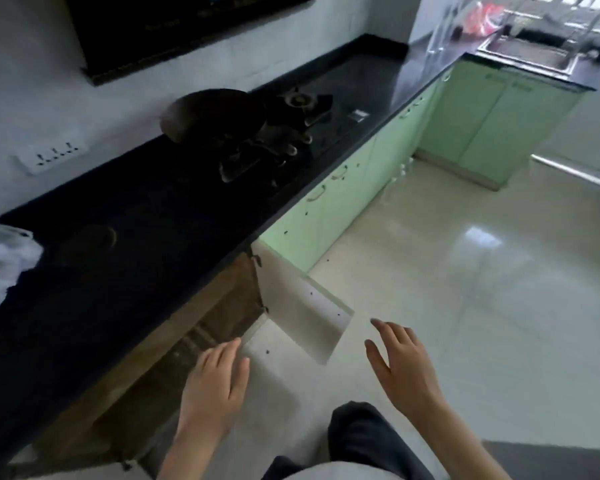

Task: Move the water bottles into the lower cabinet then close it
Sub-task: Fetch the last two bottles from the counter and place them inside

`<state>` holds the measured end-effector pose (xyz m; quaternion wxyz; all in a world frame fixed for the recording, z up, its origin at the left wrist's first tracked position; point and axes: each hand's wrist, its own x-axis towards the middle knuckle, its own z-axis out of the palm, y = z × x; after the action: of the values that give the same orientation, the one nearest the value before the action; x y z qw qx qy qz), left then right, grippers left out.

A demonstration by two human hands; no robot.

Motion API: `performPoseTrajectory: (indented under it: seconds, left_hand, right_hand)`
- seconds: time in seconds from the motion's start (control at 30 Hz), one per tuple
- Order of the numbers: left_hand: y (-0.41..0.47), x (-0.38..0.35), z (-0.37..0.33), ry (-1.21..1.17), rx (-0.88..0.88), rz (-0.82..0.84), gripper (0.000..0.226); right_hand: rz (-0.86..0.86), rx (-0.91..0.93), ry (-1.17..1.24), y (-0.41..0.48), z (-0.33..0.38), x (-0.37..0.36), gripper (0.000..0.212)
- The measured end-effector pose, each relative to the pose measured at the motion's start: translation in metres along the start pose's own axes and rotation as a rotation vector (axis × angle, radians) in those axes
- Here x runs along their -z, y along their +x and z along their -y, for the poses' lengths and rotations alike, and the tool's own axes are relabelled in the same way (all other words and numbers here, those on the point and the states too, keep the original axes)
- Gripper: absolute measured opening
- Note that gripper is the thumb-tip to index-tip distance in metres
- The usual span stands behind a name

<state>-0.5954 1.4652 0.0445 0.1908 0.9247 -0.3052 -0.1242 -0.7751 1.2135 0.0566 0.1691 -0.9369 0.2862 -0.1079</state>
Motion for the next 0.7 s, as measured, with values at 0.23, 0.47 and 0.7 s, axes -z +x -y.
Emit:
performPoseTrajectory:
  seconds: [0.23, 0.47, 0.7]
  left_hand:
    - [0.1, -0.028, -0.135, -0.025, -0.348, 0.069, 0.067]
    - [0.192, -0.107, -0.316, -0.036, -0.556, 0.103, 0.053]
    - [0.254, -0.163, -0.457, -0.031, -0.649, 0.197, 0.051]
  right_hand:
    - [-0.215, -0.276, 0.028, 0.022, -0.102, 0.049, 0.037]
    - [-0.238, -0.448, 0.044, 0.059, -0.246, 0.091, 0.037]
    - [-0.205, -0.509, 0.053, 0.113, -0.372, 0.139, 0.037]
